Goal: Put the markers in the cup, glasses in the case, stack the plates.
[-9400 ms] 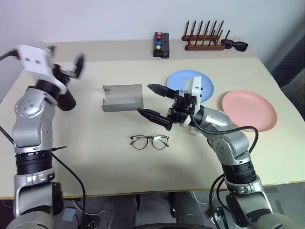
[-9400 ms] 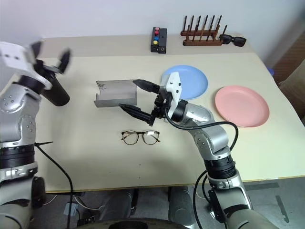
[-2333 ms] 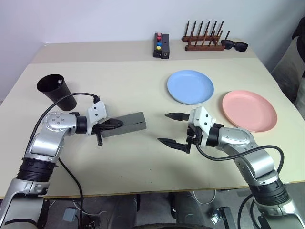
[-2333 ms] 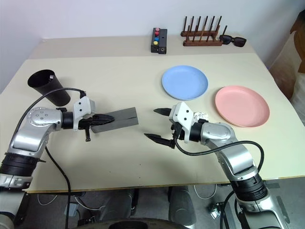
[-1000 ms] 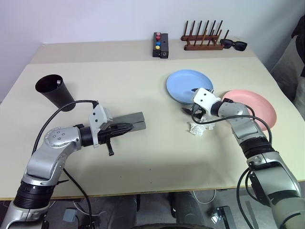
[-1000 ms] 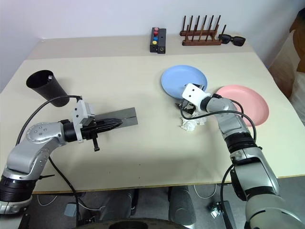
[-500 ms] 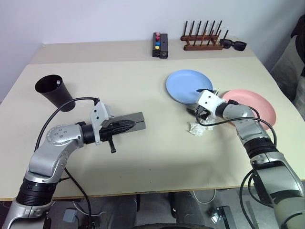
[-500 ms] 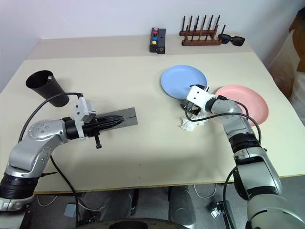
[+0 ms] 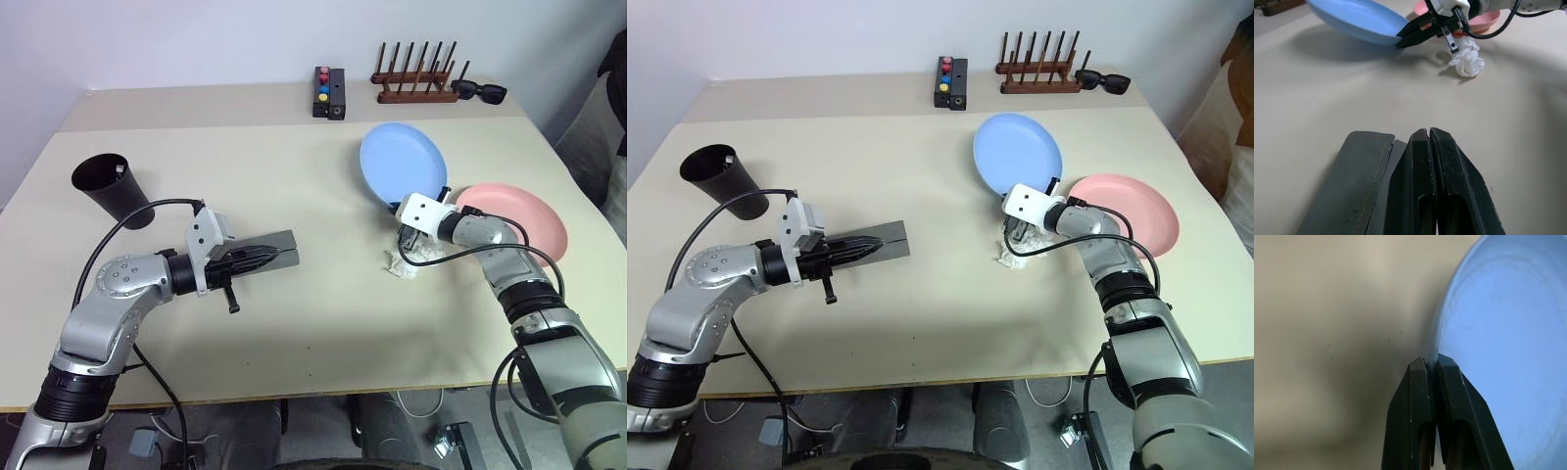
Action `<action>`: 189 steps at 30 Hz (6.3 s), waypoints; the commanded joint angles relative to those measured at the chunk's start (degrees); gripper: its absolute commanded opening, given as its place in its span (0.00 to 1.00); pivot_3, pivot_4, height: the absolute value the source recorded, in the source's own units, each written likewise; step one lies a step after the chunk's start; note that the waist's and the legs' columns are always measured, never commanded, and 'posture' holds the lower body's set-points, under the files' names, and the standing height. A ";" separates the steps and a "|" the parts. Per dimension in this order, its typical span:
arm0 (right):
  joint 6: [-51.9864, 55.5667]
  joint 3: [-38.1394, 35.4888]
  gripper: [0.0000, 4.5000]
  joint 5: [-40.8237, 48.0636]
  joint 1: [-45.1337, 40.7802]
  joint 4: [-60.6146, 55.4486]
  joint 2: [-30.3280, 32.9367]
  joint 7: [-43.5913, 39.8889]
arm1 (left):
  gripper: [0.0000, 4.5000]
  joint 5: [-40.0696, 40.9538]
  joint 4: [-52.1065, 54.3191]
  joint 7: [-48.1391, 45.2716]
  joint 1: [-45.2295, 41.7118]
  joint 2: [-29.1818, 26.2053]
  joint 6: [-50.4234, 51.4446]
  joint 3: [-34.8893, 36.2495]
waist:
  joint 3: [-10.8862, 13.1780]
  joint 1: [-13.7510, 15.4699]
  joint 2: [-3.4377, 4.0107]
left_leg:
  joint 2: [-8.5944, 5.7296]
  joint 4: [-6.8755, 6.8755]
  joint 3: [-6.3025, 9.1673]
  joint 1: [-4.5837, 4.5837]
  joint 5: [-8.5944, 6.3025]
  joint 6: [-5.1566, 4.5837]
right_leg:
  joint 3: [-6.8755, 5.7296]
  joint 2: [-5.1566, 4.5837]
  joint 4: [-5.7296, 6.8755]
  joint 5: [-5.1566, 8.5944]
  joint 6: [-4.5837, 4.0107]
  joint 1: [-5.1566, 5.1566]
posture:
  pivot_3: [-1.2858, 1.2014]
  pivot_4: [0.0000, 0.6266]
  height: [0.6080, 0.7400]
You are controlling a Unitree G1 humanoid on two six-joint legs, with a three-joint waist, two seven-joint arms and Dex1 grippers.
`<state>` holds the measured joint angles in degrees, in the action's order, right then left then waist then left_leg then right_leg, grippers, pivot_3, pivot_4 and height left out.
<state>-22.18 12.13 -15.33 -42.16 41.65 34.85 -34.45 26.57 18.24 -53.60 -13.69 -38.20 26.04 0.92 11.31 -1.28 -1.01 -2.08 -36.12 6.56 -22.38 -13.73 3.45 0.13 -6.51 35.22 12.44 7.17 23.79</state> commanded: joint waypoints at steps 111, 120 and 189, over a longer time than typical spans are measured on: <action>21.40 -8.22 0.21 9.54 22.22 -31.82 7.37 -6.17 | 0.00 3.21 1.01 2.08 -4.42 10.11 0.21 -5.37 | -0.01 0.53 0.06 | -0.04 -0.11 -0.04 0.07 -0.01 -0.02 | 0.03 -0.06 -0.07 0.13 -0.20 -0.19 | 0.52 0.24 0.95; 21.04 -11.81 0.00 11.39 21.35 -35.21 8.03 -5.25 | 0.00 3.36 0.94 2.38 -4.59 10.12 -0.01 -5.29 | -0.01 0.51 0.06 | -0.04 -0.11 -0.04 0.07 -0.01 -0.02 | 0.03 -0.06 -0.07 0.12 -0.20 -0.19 | 0.52 0.24 0.95; 30.14 -24.38 0.01 14.84 20.62 -30.91 13.14 4.53 | 0.00 1.90 -2.37 2.51 -2.40 7.62 -2.19 -1.27 | -0.01 0.63 0.06 | -0.03 -0.06 -0.01 0.05 -0.03 -0.05 | -0.01 -0.06 -0.15 0.14 -0.20 -0.20 | 0.52 0.24 0.95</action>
<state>8.99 -10.97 0.53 -21.39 9.14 47.12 -31.33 28.51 15.08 -51.07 -15.65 -30.79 25.35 -0.62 11.29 -0.66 -0.95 -2.12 -36.19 6.53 -22.33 -13.76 3.39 0.12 -6.57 35.07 12.58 6.96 23.59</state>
